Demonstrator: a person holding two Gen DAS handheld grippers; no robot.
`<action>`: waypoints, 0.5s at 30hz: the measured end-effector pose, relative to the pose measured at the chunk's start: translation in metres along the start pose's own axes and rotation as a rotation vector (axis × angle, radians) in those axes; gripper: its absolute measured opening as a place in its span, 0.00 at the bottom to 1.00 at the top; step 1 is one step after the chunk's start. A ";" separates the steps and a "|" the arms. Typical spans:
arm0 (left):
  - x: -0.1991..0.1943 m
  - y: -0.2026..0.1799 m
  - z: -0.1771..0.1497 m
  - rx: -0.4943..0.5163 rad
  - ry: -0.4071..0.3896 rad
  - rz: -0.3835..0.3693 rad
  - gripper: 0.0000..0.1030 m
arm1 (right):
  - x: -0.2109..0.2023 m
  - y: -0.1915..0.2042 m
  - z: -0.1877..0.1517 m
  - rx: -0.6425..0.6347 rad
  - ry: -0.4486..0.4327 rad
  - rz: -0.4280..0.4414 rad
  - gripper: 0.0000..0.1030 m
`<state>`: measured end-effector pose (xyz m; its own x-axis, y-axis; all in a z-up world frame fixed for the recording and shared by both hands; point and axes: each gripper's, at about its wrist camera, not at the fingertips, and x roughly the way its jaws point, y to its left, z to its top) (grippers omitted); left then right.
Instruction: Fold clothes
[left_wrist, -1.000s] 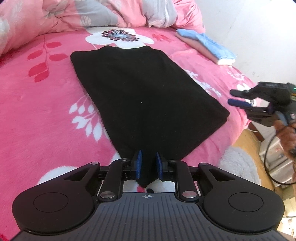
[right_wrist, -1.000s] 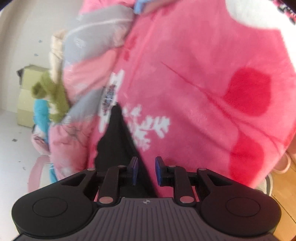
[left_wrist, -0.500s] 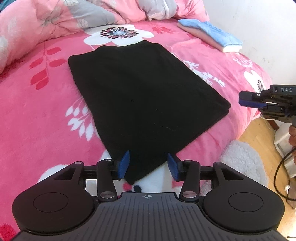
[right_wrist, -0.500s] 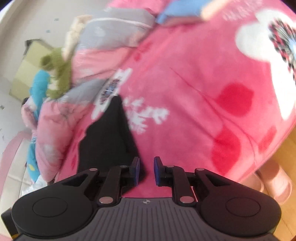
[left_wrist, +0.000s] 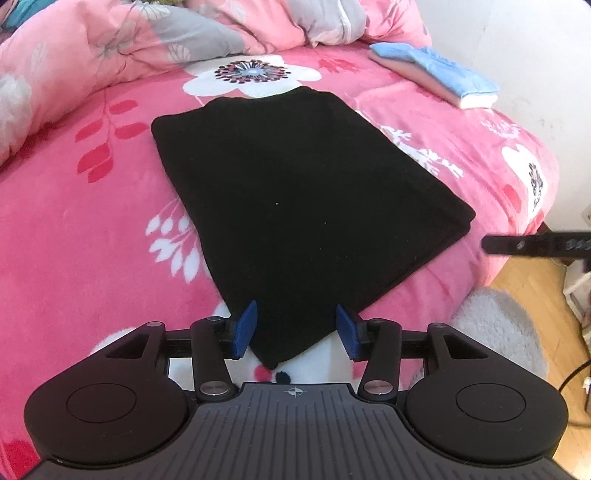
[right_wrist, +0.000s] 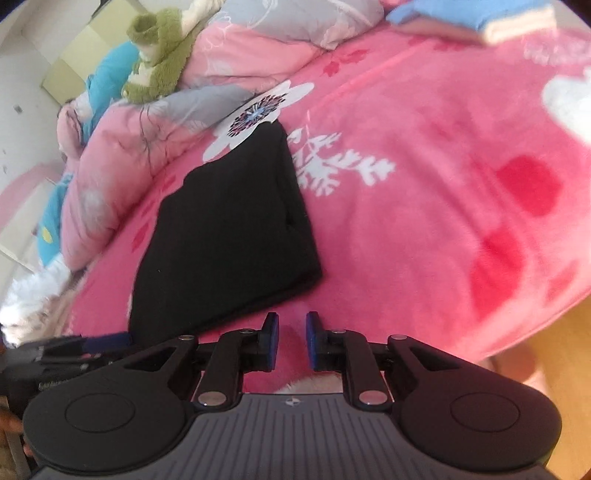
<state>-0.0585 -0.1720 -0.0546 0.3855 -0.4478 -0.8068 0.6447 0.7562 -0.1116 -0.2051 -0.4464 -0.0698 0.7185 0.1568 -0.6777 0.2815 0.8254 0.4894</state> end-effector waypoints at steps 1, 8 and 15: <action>-0.001 -0.001 0.000 -0.001 -0.001 0.007 0.46 | -0.006 0.005 0.000 -0.016 -0.016 0.003 0.17; -0.010 -0.003 0.002 -0.029 -0.005 0.056 0.52 | 0.001 0.052 0.001 -0.193 -0.038 0.002 0.17; -0.011 0.000 0.006 -0.049 -0.015 0.095 0.62 | 0.020 0.082 -0.013 -0.344 0.012 -0.050 0.18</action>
<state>-0.0593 -0.1697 -0.0421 0.4536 -0.3800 -0.8061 0.5719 0.8178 -0.0637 -0.1760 -0.3684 -0.0505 0.7013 0.1166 -0.7032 0.0832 0.9664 0.2432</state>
